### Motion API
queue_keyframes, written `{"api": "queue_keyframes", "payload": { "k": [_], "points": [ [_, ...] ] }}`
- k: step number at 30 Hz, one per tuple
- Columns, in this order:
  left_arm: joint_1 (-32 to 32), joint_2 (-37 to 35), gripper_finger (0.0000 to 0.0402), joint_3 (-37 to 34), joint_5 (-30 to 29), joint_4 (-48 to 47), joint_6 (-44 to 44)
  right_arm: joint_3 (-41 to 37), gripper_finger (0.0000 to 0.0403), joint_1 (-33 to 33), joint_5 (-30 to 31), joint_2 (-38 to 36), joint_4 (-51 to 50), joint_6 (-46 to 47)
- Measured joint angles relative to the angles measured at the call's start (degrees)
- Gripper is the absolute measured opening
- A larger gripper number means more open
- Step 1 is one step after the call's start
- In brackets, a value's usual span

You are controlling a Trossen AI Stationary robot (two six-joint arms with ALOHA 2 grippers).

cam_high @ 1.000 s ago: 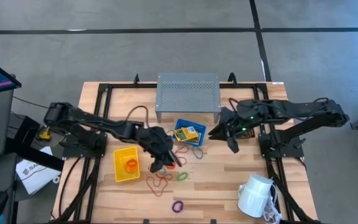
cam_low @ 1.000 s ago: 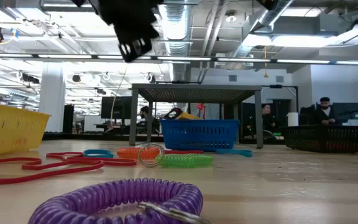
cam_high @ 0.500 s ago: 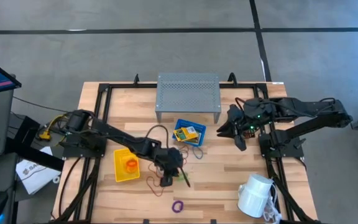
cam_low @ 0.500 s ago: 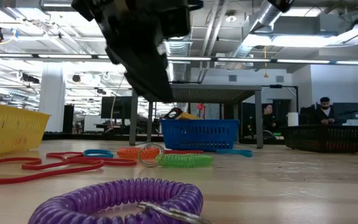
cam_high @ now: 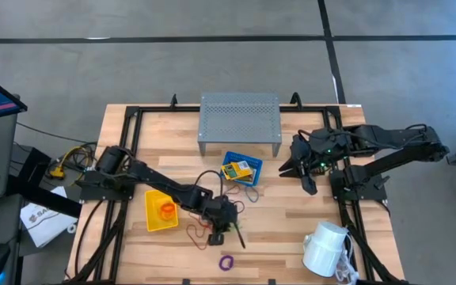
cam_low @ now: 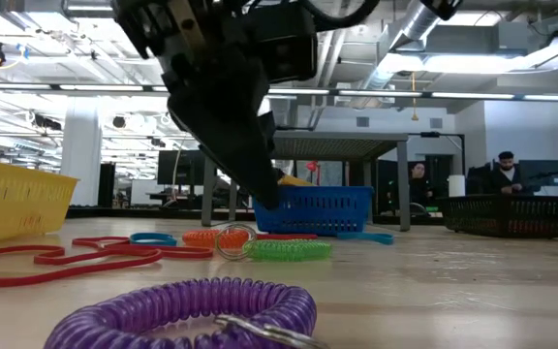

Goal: Pick & Place Office Desk Supplies
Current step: Put the green spring keychain into the yellow bin

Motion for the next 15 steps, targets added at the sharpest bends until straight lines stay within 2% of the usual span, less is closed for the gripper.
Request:
{"api": "queue_keyframes", "payload": {
  "k": [4,9,15],
  "points": [
    [0.27,-0.64,0.0081,0.07,0.09,-0.05,-1.61,-0.01,0.0079,0.0,-0.13,-0.46,-0.81,-1.0],
    [0.57,-0.61,0.0118,-0.02,1.93,-0.05,-3.57,-0.02,0.0079,0.0,-0.13,-0.62,-0.82,-1.25],
    [0.72,-0.61,0.0163,-0.02,-2.56,-0.81,-2.59,-0.02,0.0079,0.0,-0.15,-0.62,-0.84,-1.66]
  ]
}}
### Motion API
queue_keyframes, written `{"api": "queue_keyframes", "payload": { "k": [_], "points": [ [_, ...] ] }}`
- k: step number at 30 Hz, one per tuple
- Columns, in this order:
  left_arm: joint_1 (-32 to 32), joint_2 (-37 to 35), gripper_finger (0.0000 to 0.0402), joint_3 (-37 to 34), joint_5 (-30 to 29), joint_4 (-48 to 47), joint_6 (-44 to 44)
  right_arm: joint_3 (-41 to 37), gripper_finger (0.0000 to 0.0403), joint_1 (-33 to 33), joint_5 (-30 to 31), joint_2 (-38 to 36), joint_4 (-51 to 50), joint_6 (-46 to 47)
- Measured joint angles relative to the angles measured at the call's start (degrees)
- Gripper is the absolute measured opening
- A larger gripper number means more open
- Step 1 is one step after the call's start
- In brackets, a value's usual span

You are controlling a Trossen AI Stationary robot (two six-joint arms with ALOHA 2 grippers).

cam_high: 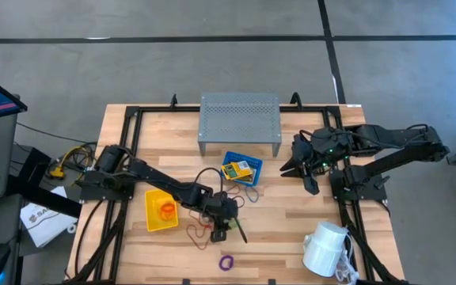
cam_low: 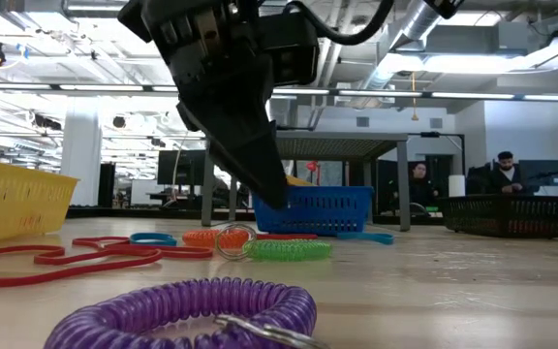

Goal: Pick & Place Office Desk Supplies
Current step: Put the green spring keychain into the yellow bin

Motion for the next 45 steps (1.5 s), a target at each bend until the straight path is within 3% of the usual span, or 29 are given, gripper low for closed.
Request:
{"api": "queue_keyframes", "payload": {
  "k": [9,20,25,32,39,45],
  "points": [
    [-0.01,2.47,0.0194,-0.12,-1.68,0.83,2.69,0.0,0.0079,0.0,0.0,-0.01,-1.95,-0.31],
    [-0.66,5.68,0.019,0.13,-2.35,1.88,2.89,0.0,0.0079,0.0,-0.02,-0.01,-2.67,0.16],
    [-0.57,5.46,0.0142,0.13,-2.63,1.16,2.02,0.0,0.0079,0.0,-0.02,-0.01,-2.65,0.57],
    [-0.44,5.5,0.0017,0.09,-3.13,0.59,-5.55,0.0,0.0079,0.0,-0.02,-0.01,-2.56,0.57],
    [-0.72,2.18,0.0007,-0.42,-2.68,-1.32,-7.59,0.0,0.0079,-0.03,-0.02,-0.01,-2.56,0.13],
    [-0.84,-5.98,0.0006,-0.25,-7.9,-4.26,-10.55,0.0,0.0079,-0.04,-0.02,0.01,-2.56,0.15]
  ]
}}
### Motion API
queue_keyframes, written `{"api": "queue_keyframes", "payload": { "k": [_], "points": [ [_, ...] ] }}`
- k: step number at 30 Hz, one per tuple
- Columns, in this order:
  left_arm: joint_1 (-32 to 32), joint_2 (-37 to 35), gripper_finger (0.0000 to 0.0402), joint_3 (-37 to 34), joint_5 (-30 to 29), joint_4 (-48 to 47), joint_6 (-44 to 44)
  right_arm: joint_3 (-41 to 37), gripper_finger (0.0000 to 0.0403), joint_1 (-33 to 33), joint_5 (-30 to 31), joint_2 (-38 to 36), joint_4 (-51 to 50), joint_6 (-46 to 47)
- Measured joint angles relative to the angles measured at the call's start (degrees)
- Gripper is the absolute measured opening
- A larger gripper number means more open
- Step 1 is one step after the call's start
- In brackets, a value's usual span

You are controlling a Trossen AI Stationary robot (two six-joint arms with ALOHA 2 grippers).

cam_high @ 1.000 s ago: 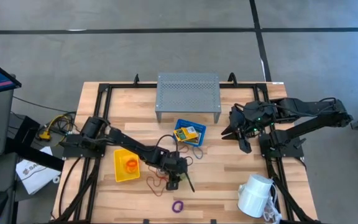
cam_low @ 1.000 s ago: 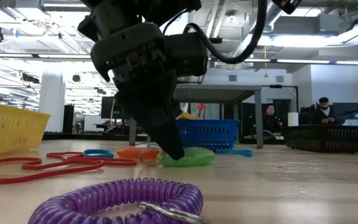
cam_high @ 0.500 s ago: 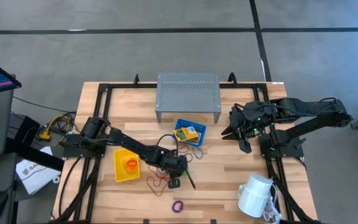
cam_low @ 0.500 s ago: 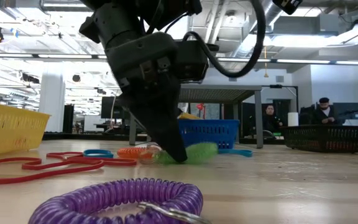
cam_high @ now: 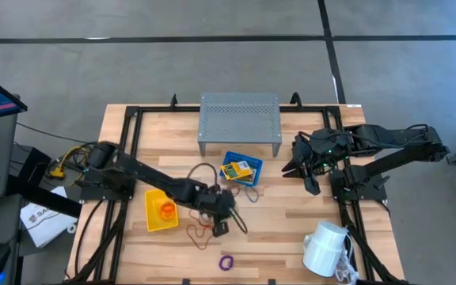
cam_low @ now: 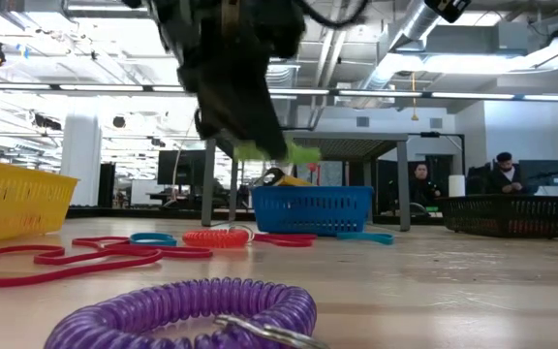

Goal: Pick & Place Office Desk Supplies
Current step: Put the green spring keychain into the yellow bin

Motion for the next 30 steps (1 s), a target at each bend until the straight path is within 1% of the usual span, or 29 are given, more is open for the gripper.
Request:
{"api": "queue_keyframes", "payload": {
  "k": [2,4,10,11,13,17,23,25,27,30],
  "points": [
    [-0.14,-3.16,0.0006,-0.01,-1.86,-1.15,-1.47,0.0,0.0079,0.0,0.0,0.0,0.0,-0.02],
    [-0.32,-7.21,0.0006,0.09,-3.79,-5.38,-3.81,0.0,0.0079,0.0,0.0,-0.01,-0.01,-0.02],
    [-2.9,-17.97,0.0006,0.14,-11.24,-22.46,-10.52,0.0,0.0079,0.0,0.0,-0.02,-0.07,-0.04],
    [-3.83,-19.57,0.0006,0.05,-11.85,-25.65,-11.81,0.0,0.0079,0.0,0.0,-0.02,-0.08,-0.06],
    [-5.64,-22.75,0.0006,-1.8,-11.7,-29.15,-15.28,0.0,0.0079,0.0,0.0,-0.01,-0.1,-0.09],
    [-9.92,-29.68,0.0006,-9.73,-11.83,-30.35,-27.18,0.0,0.0079,0.0,0.0,-0.02,-0.25,-0.09],
    [-19.06,-37.89,0.0006,-23.57,-11.68,-30.62,-55.25,0.0,0.0079,0.0,0.0,-0.02,-0.57,-0.02],
    [-22.36,-39.18,0.0006,-26.66,-11.69,-30.43,-63.47,0.0,0.0079,0.0,-0.01,-0.02,-0.57,0.38],
    [-24.96,-39.85,0.0006,-28.68,-11.67,-30.53,-69.65,0.0,0.0079,0.0,0.0,-0.02,-0.57,0.42],
    [-26.69,-39.95,0.0006,-29.72,-11.69,-30.41,-74.24,0.0,0.0079,0.0,0.0,-0.02,-0.53,0.83]
  ]
}}
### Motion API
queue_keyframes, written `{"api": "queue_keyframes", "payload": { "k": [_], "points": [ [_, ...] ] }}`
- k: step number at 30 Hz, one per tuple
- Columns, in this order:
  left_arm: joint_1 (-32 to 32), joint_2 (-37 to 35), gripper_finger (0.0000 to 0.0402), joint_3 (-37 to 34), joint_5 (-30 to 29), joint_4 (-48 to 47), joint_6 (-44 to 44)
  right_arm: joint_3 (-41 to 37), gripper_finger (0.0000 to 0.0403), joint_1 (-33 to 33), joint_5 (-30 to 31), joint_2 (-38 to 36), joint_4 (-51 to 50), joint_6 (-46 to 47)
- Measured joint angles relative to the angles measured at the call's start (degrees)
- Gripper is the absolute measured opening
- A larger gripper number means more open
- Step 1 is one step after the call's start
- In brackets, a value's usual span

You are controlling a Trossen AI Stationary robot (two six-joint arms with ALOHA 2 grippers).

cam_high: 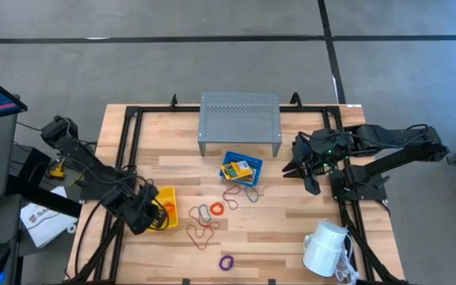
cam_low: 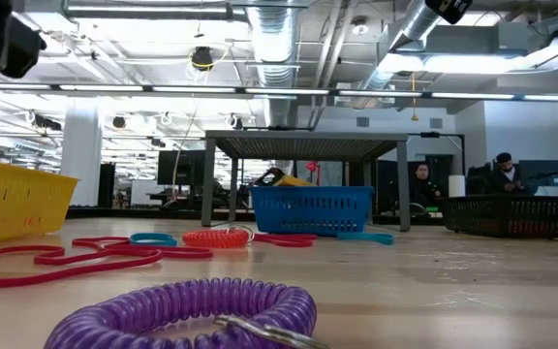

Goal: Pick & Place Office Desk Supplies
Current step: Put the green spring keychain into the yellow bin, then put the red rubber band into the black bin

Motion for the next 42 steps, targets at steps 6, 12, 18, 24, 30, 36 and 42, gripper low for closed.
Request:
{"api": "queue_keyframes", "payload": {
  "k": [6,12,18,24,30,36,42],
  "points": [
    [1.52,0.55,0.0006,-0.23,-0.11,-0.87,-1.59,0.0,0.0079,0.0,0.0,0.02,0.38,1.18],
    [4.88,0.72,0.0022,-0.23,-0.48,-0.87,-3.9,0.0,0.0079,0.0,0.0,0.02,1.79,2.6],
    [7.04,0.72,0.0058,-0.26,0.14,-0.92,-2.99,0.0,0.0079,0.0,0.0,0.02,2.32,2.62],
    [7.35,0.72,0.0091,-0.26,5.06,-3.82,-2.86,0.0,0.0079,0.0,0.0,0.02,2.27,2.62],
    [7.34,0.72,0.0119,-0.26,10.61,-3.82,-2.86,0.0,0.0079,0.0,0.0,0.02,1.62,2.62],
    [7.34,0.72,0.0153,-0.26,8.16,-0.33,-1.66,0.0,0.0079,0.0,0.0,0.02,1.43,2.62],
    [7.34,-1.27,0.0171,-0.26,1.11,6.92,3.97,0.0,0.0079,0.0,0.0,0.02,1.43,2.62]
  ]
}}
